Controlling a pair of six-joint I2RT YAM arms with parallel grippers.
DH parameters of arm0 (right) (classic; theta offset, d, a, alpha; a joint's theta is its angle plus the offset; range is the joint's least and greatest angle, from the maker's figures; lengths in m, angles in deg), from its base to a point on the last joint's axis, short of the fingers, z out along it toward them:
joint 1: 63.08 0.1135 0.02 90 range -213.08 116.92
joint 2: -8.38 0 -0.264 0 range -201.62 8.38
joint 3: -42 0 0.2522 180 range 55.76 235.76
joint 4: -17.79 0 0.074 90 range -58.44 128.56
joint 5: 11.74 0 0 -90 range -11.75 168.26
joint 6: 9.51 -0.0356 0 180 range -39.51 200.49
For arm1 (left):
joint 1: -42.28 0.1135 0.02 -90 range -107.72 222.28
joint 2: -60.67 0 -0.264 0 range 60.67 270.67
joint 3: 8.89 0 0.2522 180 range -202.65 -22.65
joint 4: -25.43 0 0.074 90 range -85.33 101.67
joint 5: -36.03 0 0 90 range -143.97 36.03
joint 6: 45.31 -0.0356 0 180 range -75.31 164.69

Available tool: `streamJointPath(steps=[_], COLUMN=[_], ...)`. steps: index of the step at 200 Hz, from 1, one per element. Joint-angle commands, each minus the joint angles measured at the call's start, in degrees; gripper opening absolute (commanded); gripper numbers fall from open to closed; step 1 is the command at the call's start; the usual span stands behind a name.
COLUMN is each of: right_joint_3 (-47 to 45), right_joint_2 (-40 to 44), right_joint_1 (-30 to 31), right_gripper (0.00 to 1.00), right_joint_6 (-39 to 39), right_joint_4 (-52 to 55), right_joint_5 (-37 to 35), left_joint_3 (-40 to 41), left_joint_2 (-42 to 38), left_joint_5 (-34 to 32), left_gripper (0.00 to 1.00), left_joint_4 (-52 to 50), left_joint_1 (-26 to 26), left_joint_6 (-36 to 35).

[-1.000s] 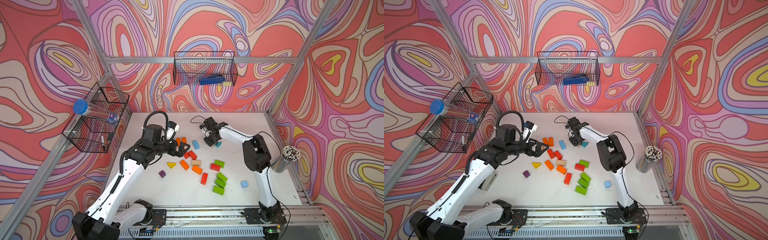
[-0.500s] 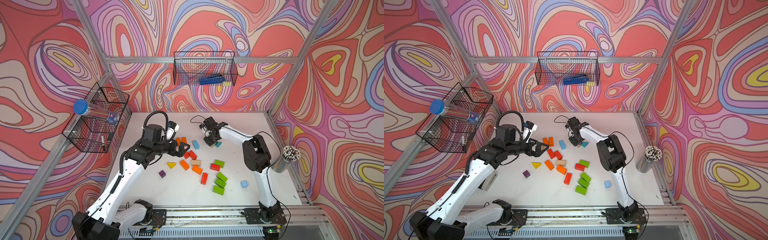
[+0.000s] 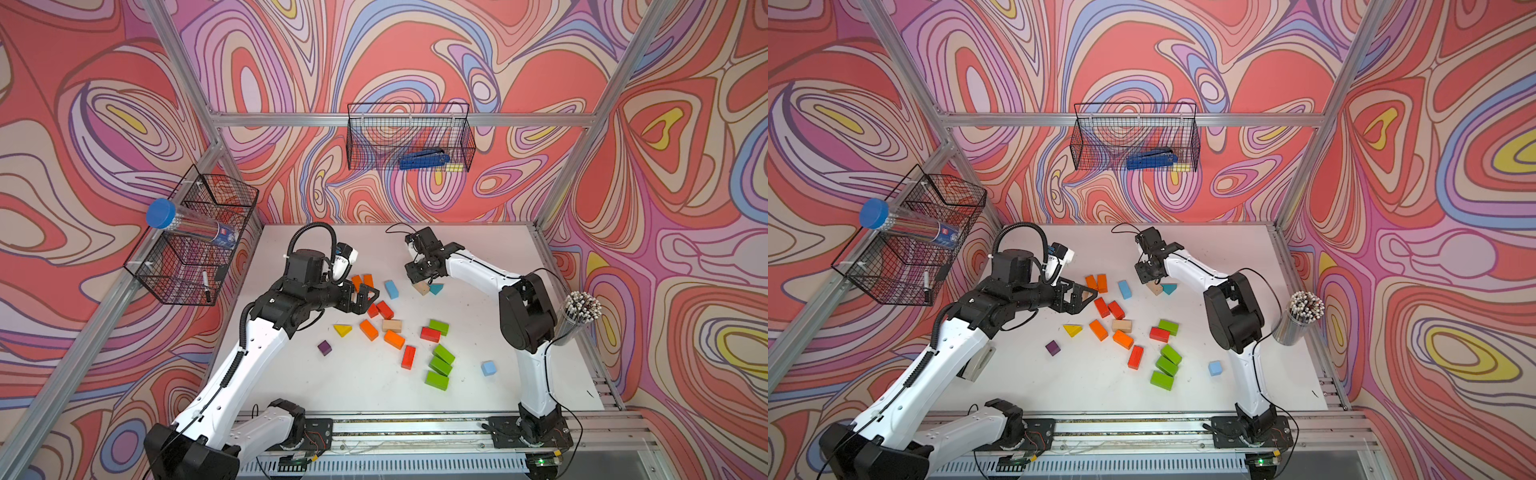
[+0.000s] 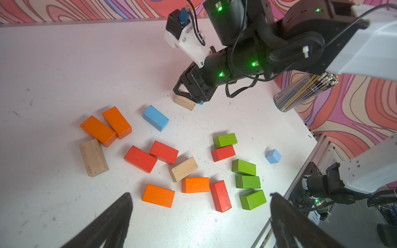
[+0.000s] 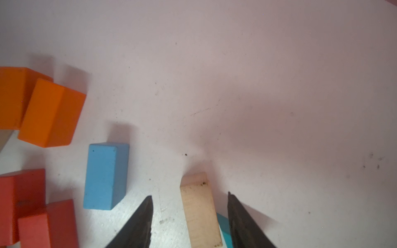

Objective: Assemble a heart with building blocks
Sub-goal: Assemble the building block at the center of the board, then pick up the building block from the center of the board.

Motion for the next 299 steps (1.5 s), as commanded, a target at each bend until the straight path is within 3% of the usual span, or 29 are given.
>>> streamJointPath(steps=[1,82,218,299], right_joint_3=[2.0,9.7,13.3,14.1], right_joint_2=[0.8,-4.5,-12.6,-14.4], right_joint_1=[1.5,5.7,8.7,8.9], right_gripper=[0.58,0.58,0.58,0.41], right_joint_6=[-6.9,-18.4,-17.9,-18.6], right_joint_4=[0.5,4.6,5.1,5.9], right_joint_5=[-1.0,-3.1,-1.5,-4.2], left_joint_3=[0.4,0.5,0.4,0.4], left_joint_2=[-1.0,-0.8,-0.4,-0.5], left_joint_5=[-0.5,0.2,2.8,2.6], left_gripper=[1.0,1.0,1.0,1.0], left_joint_4=[0.9,0.9,1.0,0.9], left_joint_1=[-0.1,-0.1,0.0,-0.1], left_joint_6=[-1.0,-0.9,-0.7,-0.6])
